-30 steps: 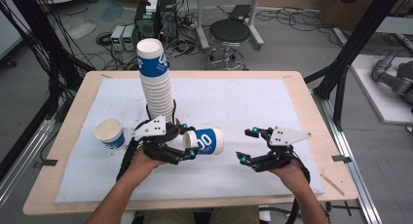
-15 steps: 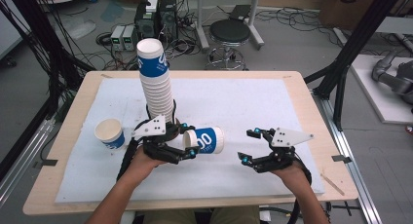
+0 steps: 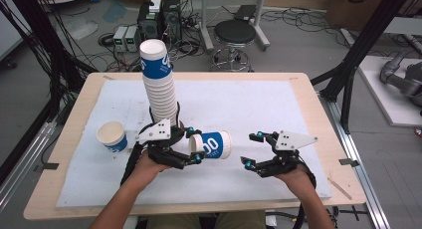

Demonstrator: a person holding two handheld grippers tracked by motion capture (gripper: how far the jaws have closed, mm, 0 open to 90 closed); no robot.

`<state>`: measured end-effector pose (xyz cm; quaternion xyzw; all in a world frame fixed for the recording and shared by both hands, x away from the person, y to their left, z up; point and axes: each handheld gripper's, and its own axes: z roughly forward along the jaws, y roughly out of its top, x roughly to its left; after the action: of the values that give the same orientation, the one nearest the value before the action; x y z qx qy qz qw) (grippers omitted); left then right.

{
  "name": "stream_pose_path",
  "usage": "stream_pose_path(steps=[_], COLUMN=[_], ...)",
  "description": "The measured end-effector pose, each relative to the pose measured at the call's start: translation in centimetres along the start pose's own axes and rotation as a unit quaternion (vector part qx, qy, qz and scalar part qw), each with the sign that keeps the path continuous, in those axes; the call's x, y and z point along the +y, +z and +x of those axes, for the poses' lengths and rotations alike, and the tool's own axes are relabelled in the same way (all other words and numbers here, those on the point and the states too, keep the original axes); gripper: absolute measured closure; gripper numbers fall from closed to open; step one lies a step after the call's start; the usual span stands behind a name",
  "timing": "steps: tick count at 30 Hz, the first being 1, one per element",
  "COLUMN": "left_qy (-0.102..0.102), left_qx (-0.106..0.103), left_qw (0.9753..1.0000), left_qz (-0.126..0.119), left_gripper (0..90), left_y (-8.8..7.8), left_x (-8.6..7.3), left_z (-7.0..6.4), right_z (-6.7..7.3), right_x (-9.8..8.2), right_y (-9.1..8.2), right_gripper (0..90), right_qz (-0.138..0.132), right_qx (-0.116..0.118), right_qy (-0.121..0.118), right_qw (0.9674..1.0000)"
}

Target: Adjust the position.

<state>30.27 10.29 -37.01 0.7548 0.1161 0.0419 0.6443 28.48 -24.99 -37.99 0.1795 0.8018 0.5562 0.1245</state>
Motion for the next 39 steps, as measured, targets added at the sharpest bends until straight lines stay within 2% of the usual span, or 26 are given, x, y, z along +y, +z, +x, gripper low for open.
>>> stream_pose_path(steps=[4, 8, 12, 23, 26, 29, 31, 34, 39], left_qy=[0.002, 0.002, 0.002, 0.005, 0.006, 0.006, 0.009, 0.011, 0.011], left_qx=[-0.018, -0.034, -0.04, -0.085, -0.091, -0.096, -0.093, -0.085, -0.071], left_qw=[0.9998, 0.9994, 0.9992, 0.9961, 0.9955, 0.9951, 0.9954, 0.9963, 0.9974], left_qz=[-0.007, -0.009, -0.01, -0.022, -0.024, -0.023, -0.02, -0.012, 0.004], left_gripper=[30.2, 30.2, 30.2, 30.8, 30.8, 30.8, 31.0, 31.4, 31.2], left_y=[0.4, 0.6, 0.6, 1.0, 1.2, 1.2, 1.2, 1.3, 1.3], left_x=[0.0, 0.0, 0.0, 0.0, 0.0, -0.1, -0.1, -0.2, -0.1], left_z=[-0.2, -0.3, -0.3, -0.5, -0.5, -0.5, -0.6, -0.7, -1.0], right_z=[0.3, 0.3, 0.2, 0.6, 0.8, 0.8, 0.8, 0.7, 0.6], right_x=[0.2, 0.3, 0.3, 0.4, 0.5, 0.4, 0.4, 0.4, 0.6], right_y=[0.9, 1.6, 1.9, 2.9, 3.2, 3.1, 2.9, 2.6, 2.4], right_gripper=[20.4, 20.4, 20.2, 18.1, 17.8, 18.8, 21.8, 26.6, 29.4], right_qz=[0.0, -0.006, -0.01, -0.02, -0.021, -0.023, -0.026, -0.03, -0.021], right_qx=[0.026, 0.051, 0.065, 0.127, 0.14, 0.144, 0.142, 0.136, 0.131], right_qy=[-0.004, 0.003, 0.007, 0.011, 0.012, 0.014, 0.0, -0.005, -0.015], right_qw=[0.9997, 0.9987, 0.9978, 0.9916, 0.9898, 0.9892, 0.9895, 0.9902, 0.991])
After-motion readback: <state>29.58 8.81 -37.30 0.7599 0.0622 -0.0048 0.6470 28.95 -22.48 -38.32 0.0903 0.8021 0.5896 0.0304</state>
